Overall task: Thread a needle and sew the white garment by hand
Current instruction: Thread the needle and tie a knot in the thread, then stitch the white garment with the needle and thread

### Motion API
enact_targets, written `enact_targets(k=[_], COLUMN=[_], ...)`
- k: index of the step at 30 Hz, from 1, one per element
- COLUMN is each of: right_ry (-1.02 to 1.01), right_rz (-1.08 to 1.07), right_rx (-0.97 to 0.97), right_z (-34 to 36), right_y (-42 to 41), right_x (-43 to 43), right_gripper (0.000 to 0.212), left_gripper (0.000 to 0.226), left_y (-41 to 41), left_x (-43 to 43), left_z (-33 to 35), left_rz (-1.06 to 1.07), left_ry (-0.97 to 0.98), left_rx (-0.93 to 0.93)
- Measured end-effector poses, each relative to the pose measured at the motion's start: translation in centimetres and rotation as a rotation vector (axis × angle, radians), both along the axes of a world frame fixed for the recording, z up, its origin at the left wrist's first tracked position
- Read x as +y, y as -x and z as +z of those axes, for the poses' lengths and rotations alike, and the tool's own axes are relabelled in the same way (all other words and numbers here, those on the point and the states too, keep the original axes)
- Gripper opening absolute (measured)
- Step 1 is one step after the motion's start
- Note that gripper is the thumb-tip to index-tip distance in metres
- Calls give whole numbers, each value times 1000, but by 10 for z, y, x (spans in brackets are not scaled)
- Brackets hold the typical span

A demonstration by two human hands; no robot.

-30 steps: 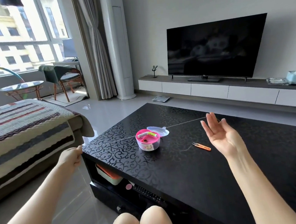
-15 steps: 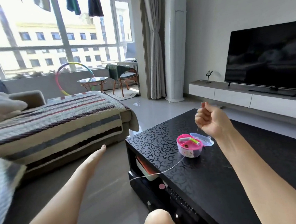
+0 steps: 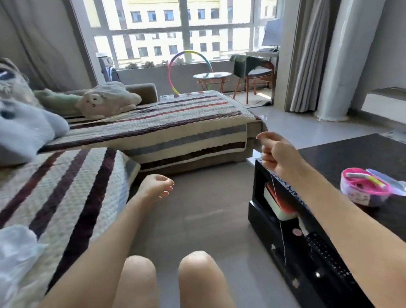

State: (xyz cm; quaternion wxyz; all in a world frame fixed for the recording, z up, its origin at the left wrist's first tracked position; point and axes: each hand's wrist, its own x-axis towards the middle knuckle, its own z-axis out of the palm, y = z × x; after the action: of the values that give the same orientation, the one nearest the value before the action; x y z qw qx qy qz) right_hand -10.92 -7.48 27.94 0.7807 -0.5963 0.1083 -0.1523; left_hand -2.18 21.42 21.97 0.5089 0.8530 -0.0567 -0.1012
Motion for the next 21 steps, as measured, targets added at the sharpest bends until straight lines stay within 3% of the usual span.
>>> enact_targets(k=[8,15,21], right_ry=[237,272,550], right_rz=[329,526,556], right_rx=[52,148,163], right_z=[-36,-84,-119], right_y=[-45,-81,-114], right_x=[134,259,325], right_gripper=[16,21,14], left_gripper=[15,13,26], left_y=[44,69,72], left_x=[91,227,344], left_z=[-26,-60,-82], left_rz=[183,594,1011], left_ry=[-75,-426,-713], left_rx=[-37,-153,-253])
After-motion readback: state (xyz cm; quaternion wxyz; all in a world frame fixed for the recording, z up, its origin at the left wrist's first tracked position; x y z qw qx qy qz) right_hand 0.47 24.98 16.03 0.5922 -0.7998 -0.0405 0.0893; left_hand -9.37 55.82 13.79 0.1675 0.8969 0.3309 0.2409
